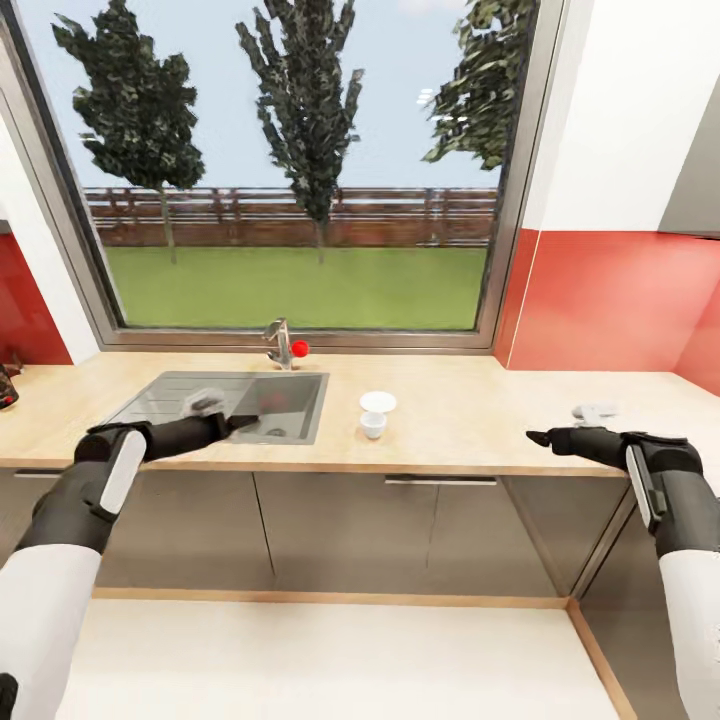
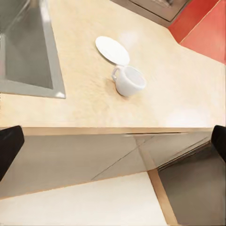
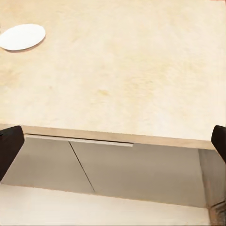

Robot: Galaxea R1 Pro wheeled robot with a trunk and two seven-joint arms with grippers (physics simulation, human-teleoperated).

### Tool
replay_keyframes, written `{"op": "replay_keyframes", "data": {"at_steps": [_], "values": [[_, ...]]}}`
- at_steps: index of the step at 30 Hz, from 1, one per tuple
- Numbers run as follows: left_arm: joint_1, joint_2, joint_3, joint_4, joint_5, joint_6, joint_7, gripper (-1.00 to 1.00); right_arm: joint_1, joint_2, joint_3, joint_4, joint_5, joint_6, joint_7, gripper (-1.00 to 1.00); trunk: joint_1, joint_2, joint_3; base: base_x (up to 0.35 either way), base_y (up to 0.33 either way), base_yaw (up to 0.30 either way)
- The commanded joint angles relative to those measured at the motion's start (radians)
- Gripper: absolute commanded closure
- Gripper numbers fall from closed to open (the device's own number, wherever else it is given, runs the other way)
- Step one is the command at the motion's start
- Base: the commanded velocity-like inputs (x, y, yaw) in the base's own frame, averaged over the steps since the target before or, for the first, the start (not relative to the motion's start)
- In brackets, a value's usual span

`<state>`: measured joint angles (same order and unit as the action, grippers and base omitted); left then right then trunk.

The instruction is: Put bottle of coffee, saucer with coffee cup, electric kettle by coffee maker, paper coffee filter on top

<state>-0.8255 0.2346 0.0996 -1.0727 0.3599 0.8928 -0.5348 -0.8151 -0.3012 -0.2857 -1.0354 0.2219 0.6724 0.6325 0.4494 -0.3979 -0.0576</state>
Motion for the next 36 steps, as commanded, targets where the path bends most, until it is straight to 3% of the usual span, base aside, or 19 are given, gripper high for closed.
{"op": "replay_keyframes", "data": {"at_steps": [1,4,8,13,16,19,22,25,28,30,32,33,36], "values": [[-0.017,0.001,0.006,0.009,-0.002,0.021,0.0,-1.0,-0.001,0.001,0.006,-0.012,0.011,0.022,0.007,-1.0,0.001,-0.002,-0.003,0.0,0.0,0.0],[-0.088,0.0,0.019,0.084,-0.002,0.062,0.033,-1.0,-0.004,0.004,0.032,-0.052,0.008,0.131,0.002,-1.0,0.001,-0.002,-0.003,0.0,0.0,0.0],[-0.217,-0.011,0.024,0.278,0.0,0.078,0.118,-1.0,-0.006,0.034,0.043,-0.078,0.008,0.289,0.001,-1.0,0.001,-0.002,-0.003,0.0,0.0,0.0],[-0.326,-0.029,0.025,0.448,0.006,0.075,0.187,-1.0,-0.009,0.064,0.044,-0.078,0.007,0.326,0.001,-1.0,0.001,-0.002,-0.003,0.0,0.0,0.0],[-0.371,-0.056,0.025,0.511,0.006,0.07,0.214,-1.0,-0.01,0.137,0.042,-0.069,0.009,0.334,0.0,-1.0,0.001,-0.002,-0.003,0.0,0.0,0.0],[-0.389,-0.098,0.022,0.533,0.001,0.066,0.225,-1.0,-0.011,0.24,0.04,-0.055,0.011,0.339,-0.021,-1.0,0.001,-0.002,-0.003,0.0,0.0,0.0],[-0.392,-0.116,0.02,0.539,-0.001,0.064,0.228,-1.0,-0.031,0.307,0.039,-0.052,0.01,0.339,-0.076,-1.0,0.001,-0.002,-0.003,0.0,0.0,0.0],[-0.39,-0.12,0.021,0.538,-0.001,0.063,0.228,-1.0,-0.056,0.36,0.038,-0.051,0.01,0.337,-0.128,-1.0,0.001,-0.002,-0.003,0.0,0.0,0.0],[-0.386,-0.12,0.022,0.534,-0.001,0.061,0.228,-1.0,-0.067,0.391,0.033,-0.053,0.005,0.336,-0.15,-1.0,0.001,-0.002,-0.003,0.0,0.0,0.0],[-0.384,-0.12,0.023,0.533,-0.001,0.059,0.228,-1.0,-0.07,0.4,0.006,-0.053,-0.014,0.335,-0.155,-1.0,0.001,-0.002,-0.003,0.0,0.0,0.0],[-0.383,-0.12,0.025,0.532,0.0,0.057,0.227,-1.0,-0.071,0.405,-0.053,-0.049,-0.053,0.334,-0.158,-1.0,0.001,-0.002,-0.003,0.0,0.0,0.0],[-0.382,-0.12,0.026,0.532,0.001,0.053,0.227,-1.0,-0.072,0.407,-0.098,-0.046,-0.088,0.33,-0.163,-1.0,0.001,-0.002,-0.003,0.0,0.0,0.0],[-0.382,-0.119,0.027,0.532,0.003,0.021,0.227,-1.0,-0.075,0.411,-0.161,-0.043,-0.178,0.297,-0.226,-1.0,0.001,-0.002,-0.003,0.0,0.0,0.0]]}}
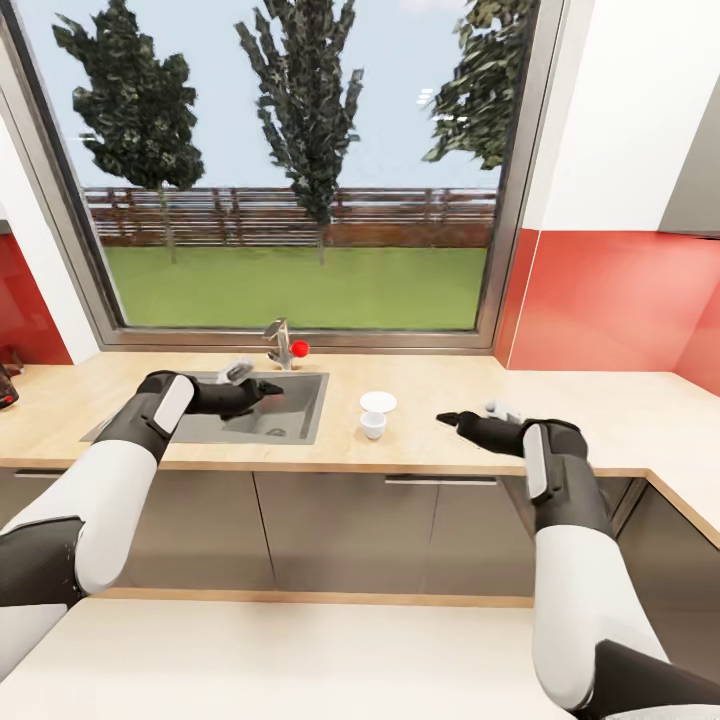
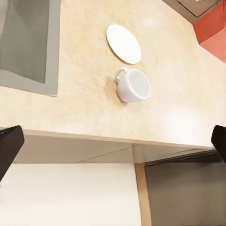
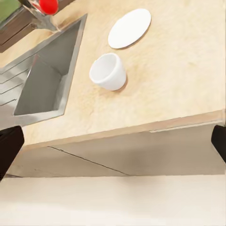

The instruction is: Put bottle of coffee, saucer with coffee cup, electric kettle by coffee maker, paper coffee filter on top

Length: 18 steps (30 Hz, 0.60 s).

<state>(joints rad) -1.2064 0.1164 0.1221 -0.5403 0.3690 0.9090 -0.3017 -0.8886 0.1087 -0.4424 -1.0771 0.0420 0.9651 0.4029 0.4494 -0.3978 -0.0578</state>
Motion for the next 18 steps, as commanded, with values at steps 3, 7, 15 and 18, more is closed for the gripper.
{"op": "replay_keyframes", "data": {"at_steps": [3,7,15,18], "values": [[0.0,0.0,0.005,0.0,-0.005,-0.033,-0.006,-1.0,-0.007,0.006,-0.025,0.0,-0.1,-0.057,-0.116,-1.0,0.001,-0.002,-0.002,0.0,0.0,0.0],[0.003,-0.001,0.002,0.0,-0.009,-0.055,-0.005,-1.0,-0.011,0.014,-0.031,0.002,-0.237,-0.101,-0.201,-1.0,0.001,-0.002,-0.002,0.0,0.0,0.0],[0.002,-0.001,0.007,0.0,-0.003,-0.06,-0.005,-1.0,-0.012,0.017,-0.031,0.028,-0.286,-0.113,-0.224,-1.0,0.001,-0.002,-0.002,0.074,0.0,0.0],[0.002,-0.003,0.008,0.0,-0.003,-0.061,-0.005,-1.0,-0.012,0.017,-0.03,0.031,-0.288,-0.114,-0.224,-1.0,0.001,-0.002,-0.002,0.285,0.0,0.0]]}}
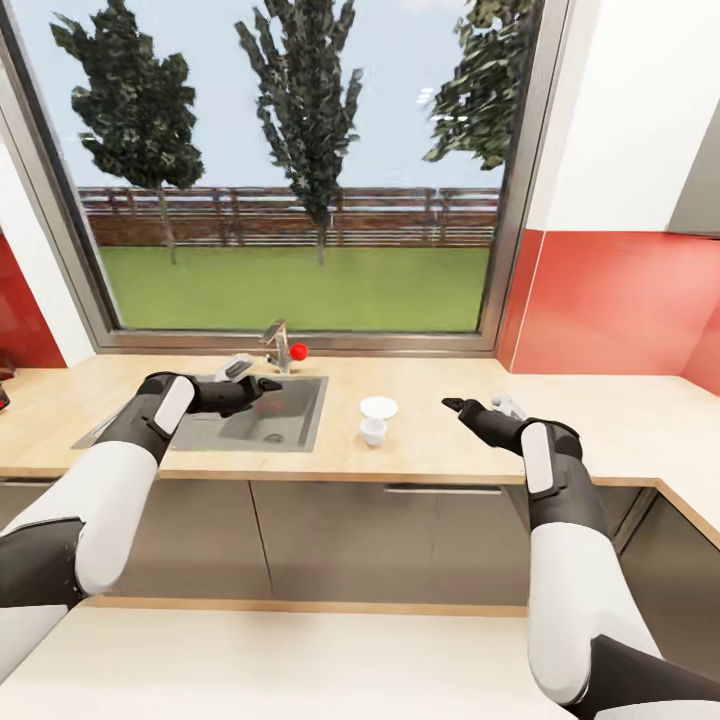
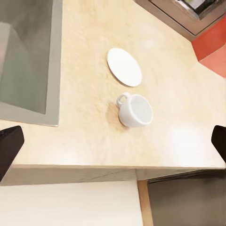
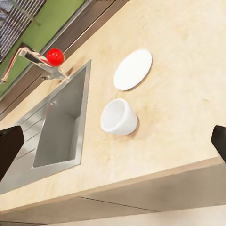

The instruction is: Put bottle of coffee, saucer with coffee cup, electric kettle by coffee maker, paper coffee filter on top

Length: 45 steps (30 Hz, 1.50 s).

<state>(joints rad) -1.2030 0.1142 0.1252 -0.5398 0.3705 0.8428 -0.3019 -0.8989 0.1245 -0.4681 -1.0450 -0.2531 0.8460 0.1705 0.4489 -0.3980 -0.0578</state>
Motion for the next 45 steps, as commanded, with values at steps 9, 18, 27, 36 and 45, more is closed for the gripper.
{"op": "replay_keyframes", "data": {"at_steps": [9,18,27,36,45], "values": [[-0.001,-0.003,0.003,0.005,-0.001,0.006,-0.005,-1.0,-0.001,0.0,-0.004,0.001,0.006,0.004,0.013,-1.0,0.001,-0.002,-0.002,0.31,-0.065,0.0],[-0.001,-0.019,0.003,0.014,0.005,-0.008,-0.005,-1.0,0.0,0.0,-0.004,0.005,0.007,0.004,0.012,-1.0,0.001,-0.002,-0.002,0.25,-0.181,0.0],[0.0,-0.027,0.003,0.015,0.062,-0.01,-0.006,-1.0,0.0,0.0,-0.004,0.069,0.009,0.004,0.012,-1.0,0.001,-0.002,-0.002,0.257,-0.185,0.0],[0.001,-0.026,0.001,0.015,0.135,-0.009,-0.013,-1.0,0.0,0.0,0.057,0.099,0.009,0.004,0.012,-1.0,0.001,-0.002,-0.002,0.284,-0.077,0.0],[0.023,-0.024,0.001,0.014,0.225,-0.007,-0.028,-1.0,0.001,0.001,0.097,0.138,0.009,0.006,0.013,-1.0,0.001,-0.002,-0.002,0.036,-0.005,0.0]]}}
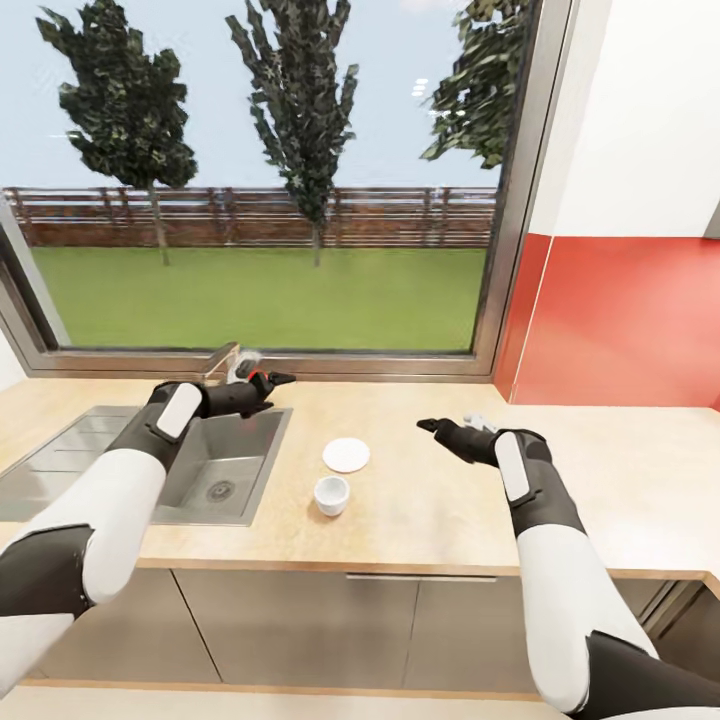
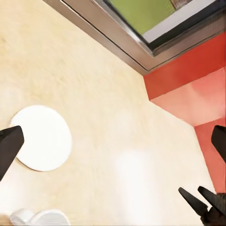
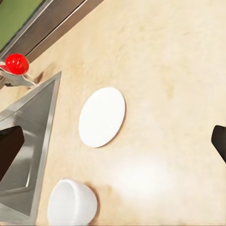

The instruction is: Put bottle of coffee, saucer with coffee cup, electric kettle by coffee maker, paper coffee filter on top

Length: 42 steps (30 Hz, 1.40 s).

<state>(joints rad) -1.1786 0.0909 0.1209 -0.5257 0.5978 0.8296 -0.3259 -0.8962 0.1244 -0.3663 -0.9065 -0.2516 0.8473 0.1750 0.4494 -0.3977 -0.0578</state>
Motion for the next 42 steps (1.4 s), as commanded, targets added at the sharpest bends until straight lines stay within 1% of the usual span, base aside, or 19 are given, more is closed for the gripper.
{"op": "replay_keyframes", "data": {"at_steps": [1,4,7,9,10,13,18,24,27,42], "values": [[0.005,0.0,0.005,0.0,0.008,0.007,-0.006,-1.0,-0.001,0.001,0.012,0.005,0.008,0.005,0.009,-1.0,0.001,-0.002,-0.002,0.004,-0.001,0.0],[0.026,0.005,0.004,0.001,0.056,0.009,-0.018,-1.0,-0.001,0.001,0.042,0.022,0.007,0.005,0.009,-1.0,0.001,-0.002,-0.002,0.002,0.0,0.0],[0.036,0.008,0.004,0.002,0.074,0.011,-0.038,-1.0,-0.001,0.001,0.05,0.038,0.006,0.006,0.01,-1.0,0.001,-0.002,-0.002,0.0,0.0,0.0],[0.055,0.012,0.004,0.002,0.082,0.012,-0.073,-1.0,-0.001,0.001,0.054,0.058,0.004,0.006,0.015,-1.0,0.001,-0.002,-0.002,0.0,0.0,0.0],[0.061,0.012,0.004,0.002,0.083,0.012,-0.084,-1.0,-0.001,0.002,0.055,0.064,0.004,0.006,0.018,-1.0,0.001,-0.002,-0.002,0.0,0.0,0.0],[0.094,0.014,0.003,0.001,0.087,0.011,-0.144,-1.0,-0.001,0.002,0.057,0.102,0.003,0.006,0.047,-1.0,0.001,-0.002,-0.002,0.0,0.0,0.0],[0.127,0.014,0.001,-0.001,0.081,0.002,-0.175,-1.0,-0.001,0.003,0.058,0.122,0.003,0.006,0.065,-1.0,0.001,-0.002,-0.002,0.0,0.0,0.0],[0.139,0.015,-0.005,-0.009,0.076,-0.001,-0.176,-1.0,-0.001,0.003,0.058,0.125,0.003,0.006,0.068,-1.0,0.001,-0.002,-0.002,0.01,0.0,0.0],[0.14,0.015,-0.007,-0.007,0.073,-0.002,-0.173,-1.0,-0.001,0.003,0.058,0.126,0.003,0.006,0.069,-1.0,0.001,-0.002,-0.002,0.164,0.0,0.0],[0.151,0.014,-0.009,0.001,0.068,-0.029,-0.171,-1.0,0.0,0.001,0.058,0.135,0.004,0.006,0.069,-1.0,0.001,-0.002,-0.002,0.319,0.0,0.0]]}}
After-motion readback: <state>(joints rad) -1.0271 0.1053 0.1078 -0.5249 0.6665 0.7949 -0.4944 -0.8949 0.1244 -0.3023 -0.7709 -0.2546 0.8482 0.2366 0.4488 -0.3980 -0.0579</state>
